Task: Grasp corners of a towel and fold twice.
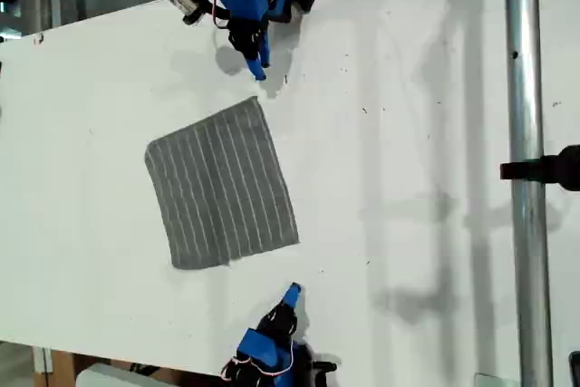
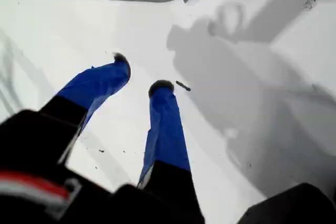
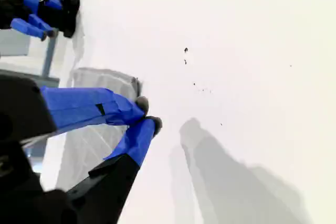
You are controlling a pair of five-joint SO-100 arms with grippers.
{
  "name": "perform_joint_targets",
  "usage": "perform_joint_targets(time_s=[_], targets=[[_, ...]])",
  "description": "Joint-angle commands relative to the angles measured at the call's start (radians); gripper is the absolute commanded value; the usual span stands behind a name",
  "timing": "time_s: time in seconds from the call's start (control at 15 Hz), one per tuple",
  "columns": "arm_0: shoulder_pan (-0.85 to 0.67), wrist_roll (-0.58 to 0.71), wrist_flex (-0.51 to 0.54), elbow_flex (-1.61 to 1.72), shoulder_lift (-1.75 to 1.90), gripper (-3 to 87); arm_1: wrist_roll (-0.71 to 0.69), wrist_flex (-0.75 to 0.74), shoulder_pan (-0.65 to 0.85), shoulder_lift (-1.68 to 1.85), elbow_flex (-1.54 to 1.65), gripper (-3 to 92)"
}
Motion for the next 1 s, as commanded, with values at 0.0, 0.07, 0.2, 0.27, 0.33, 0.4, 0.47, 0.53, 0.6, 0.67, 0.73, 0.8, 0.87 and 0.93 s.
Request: perform_joint_targets(time_s=[0.0, 0.07, 0.2, 0.27, 0.33, 0.4, 0.47, 0.53, 0.6, 0.67, 0.73, 0.8, 0.87, 0.93], targets=[[-0.279, -0.399, 0.009, 0.002, 0.005, -0.8, -0.003, 0.009, 0.034, -0.002, -0.014, -0.2], [-0.279, -0.399, 0.009, 0.002, 0.005, -0.8, -0.003, 0.009, 0.034, -0.002, -0.014, -0.2], [-0.279, -0.397, 0.009, 0.002, 0.005, -0.8, -0.003, 0.009, 0.032, -0.002, -0.014, -0.2], [-0.279, -0.396, 0.008, 0.002, 0.005, -0.8, -0.003, 0.009, 0.032, -0.002, -0.014, -0.2], [-0.279, -0.394, 0.008, 0.002, 0.005, -0.8, -0.003, 0.009, 0.026, -0.002, -0.017, -0.2], [-0.279, -0.394, 0.008, 0.002, 0.005, -0.8, -0.011, 0.008, 0.012, -0.002, -0.032, -0.2], [-0.279, -0.394, 0.008, 0.002, 0.005, -0.8, -0.029, -0.008, 0.008, -0.002, -0.055, -0.2], [-0.281, -0.393, 0.006, 0.002, 0.005, -0.8, -0.057, -0.025, 0.011, -0.002, -0.083, -0.3], [-0.282, -0.390, 0.006, 0.002, 0.005, -0.8, -0.069, -0.021, 0.026, -0.002, -0.094, -0.3], [-0.282, -0.390, 0.005, 0.002, 0.005, -0.8, -0.071, -0.012, 0.028, -0.002, -0.089, -0.3], [-0.279, -0.391, 0.005, 0.002, 0.005, -0.8, -0.071, -0.006, 0.025, -0.002, -0.086, -0.3], [-0.278, -0.394, 0.005, 0.002, 0.005, -0.8, -0.071, 0.008, 0.023, -0.002, -0.086, -0.3], [-0.278, -0.394, 0.005, 0.002, 0.005, -0.8, -0.067, 0.018, 0.020, -0.002, -0.084, -0.3], [-0.279, -0.393, 0.005, 0.002, 0.005, -0.8, -0.066, 0.025, 0.020, -0.002, -0.083, -0.3]])
